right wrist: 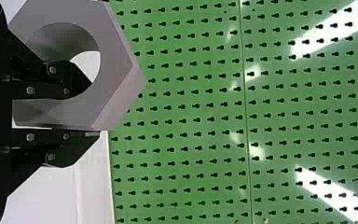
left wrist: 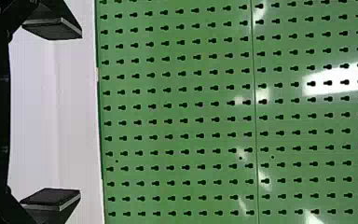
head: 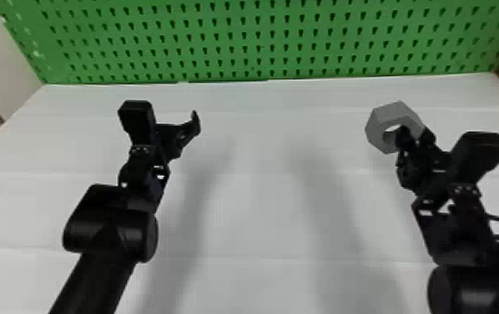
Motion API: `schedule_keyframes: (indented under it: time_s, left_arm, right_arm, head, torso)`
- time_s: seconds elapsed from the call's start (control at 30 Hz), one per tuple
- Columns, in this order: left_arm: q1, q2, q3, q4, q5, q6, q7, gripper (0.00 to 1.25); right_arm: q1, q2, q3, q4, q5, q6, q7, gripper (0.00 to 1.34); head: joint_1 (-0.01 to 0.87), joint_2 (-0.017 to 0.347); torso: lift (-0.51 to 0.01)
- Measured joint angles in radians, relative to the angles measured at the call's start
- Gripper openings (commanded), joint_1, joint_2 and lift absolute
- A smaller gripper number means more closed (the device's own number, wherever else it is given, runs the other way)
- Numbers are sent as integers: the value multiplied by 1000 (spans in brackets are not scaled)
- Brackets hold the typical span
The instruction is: Pick up the hex nut
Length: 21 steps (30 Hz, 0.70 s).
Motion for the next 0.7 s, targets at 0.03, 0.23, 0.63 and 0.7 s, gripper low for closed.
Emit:
schedule_keyframes:
  time_s: [0.03, 0.23, 0.63, 0.7]
  left_arm:
    - [0, 0, 0, 0, 0, 0, 0, 1160]
    - [0, 0, 0, 0, 0, 0, 0, 1160]
    - [0, -1, 0, 0, 0, 0, 0, 1160]
    - [0, -1, 0, 0, 0, 0, 0, 1160]
  right_arm:
    - [0, 0, 0, 0, 0, 0, 0, 273]
    - [0, 0, 0, 0, 0, 0, 0, 273]
    - [0, 0, 1, 0, 5, 3, 0, 273]
    - [0, 0, 2, 0, 6, 4, 0, 273]
  head:
    - [785, 149]
    - [785, 149]
    - [785, 149]
    - [785, 149]
  torso:
    - [-87]
    - [-87]
    - [-87]
    - [-87]
